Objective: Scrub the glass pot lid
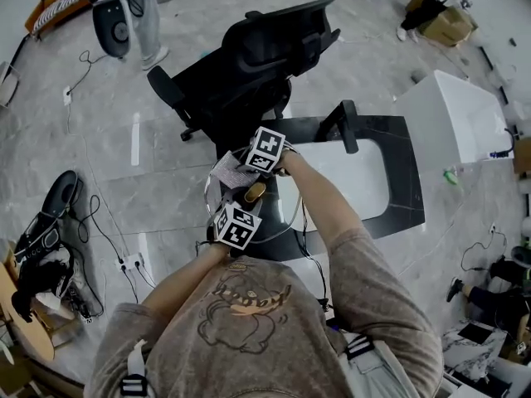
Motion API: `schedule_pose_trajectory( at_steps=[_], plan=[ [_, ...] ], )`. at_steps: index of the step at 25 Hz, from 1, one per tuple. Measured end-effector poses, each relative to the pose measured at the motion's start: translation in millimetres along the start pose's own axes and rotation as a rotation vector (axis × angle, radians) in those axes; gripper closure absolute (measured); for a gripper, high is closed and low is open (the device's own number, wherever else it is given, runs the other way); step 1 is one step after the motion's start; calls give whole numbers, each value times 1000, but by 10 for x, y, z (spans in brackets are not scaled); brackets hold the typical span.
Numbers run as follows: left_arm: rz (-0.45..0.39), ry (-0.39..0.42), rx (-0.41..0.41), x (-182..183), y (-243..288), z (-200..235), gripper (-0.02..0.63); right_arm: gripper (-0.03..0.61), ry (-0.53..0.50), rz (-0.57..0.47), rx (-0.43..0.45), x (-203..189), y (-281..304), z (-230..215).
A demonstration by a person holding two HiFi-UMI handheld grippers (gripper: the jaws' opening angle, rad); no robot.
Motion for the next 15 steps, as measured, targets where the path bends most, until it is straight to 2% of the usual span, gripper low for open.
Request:
schedule_pose_trajectory(
  at_steps=[6,15],
  plan=[
    [22,-3,-15,19,1,30,431,508,129,-54,-123,-352,-272,-31],
    [61,-4,-38,39,8,58,431,508,296,-129,-306,-874,-566,196]
  ],
)
Point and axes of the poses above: the fingertips, and each gripper's own axes: y forward along the fingers, z to its left, x out of its top, the point moved 8 cm from there along -y, backward along the fingers, and after that the axes turned 11 degrees about -y, right-handed, at the moved point
